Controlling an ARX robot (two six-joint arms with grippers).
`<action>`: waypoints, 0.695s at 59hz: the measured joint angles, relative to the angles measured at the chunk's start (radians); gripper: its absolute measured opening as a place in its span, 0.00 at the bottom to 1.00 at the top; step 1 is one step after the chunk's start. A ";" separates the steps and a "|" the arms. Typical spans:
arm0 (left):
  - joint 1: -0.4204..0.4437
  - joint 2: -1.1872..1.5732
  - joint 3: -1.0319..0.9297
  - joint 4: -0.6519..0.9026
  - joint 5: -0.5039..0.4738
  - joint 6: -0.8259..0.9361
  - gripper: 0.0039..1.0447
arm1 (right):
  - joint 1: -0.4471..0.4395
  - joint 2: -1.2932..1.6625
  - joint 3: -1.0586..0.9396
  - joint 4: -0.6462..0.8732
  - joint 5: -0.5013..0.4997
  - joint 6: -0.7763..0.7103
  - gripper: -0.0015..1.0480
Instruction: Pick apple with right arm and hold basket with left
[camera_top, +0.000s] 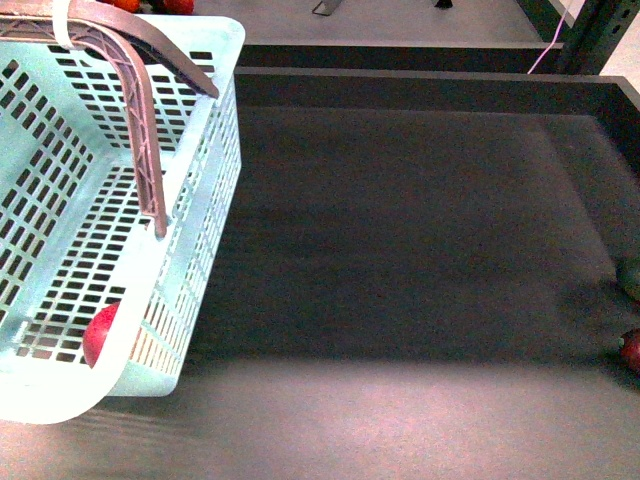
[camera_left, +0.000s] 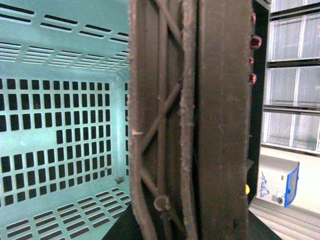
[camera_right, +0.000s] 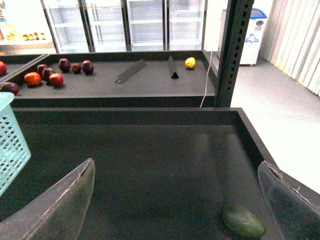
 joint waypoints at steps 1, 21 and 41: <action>0.003 0.010 0.000 0.000 0.001 -0.007 0.14 | 0.000 0.000 0.000 0.000 0.000 0.000 0.92; 0.047 0.080 -0.047 0.013 -0.008 -0.040 0.14 | 0.000 0.000 0.000 0.000 0.000 0.000 0.92; 0.051 0.084 -0.055 -0.008 -0.013 -0.041 0.14 | 0.000 0.000 0.000 0.000 0.000 0.000 0.92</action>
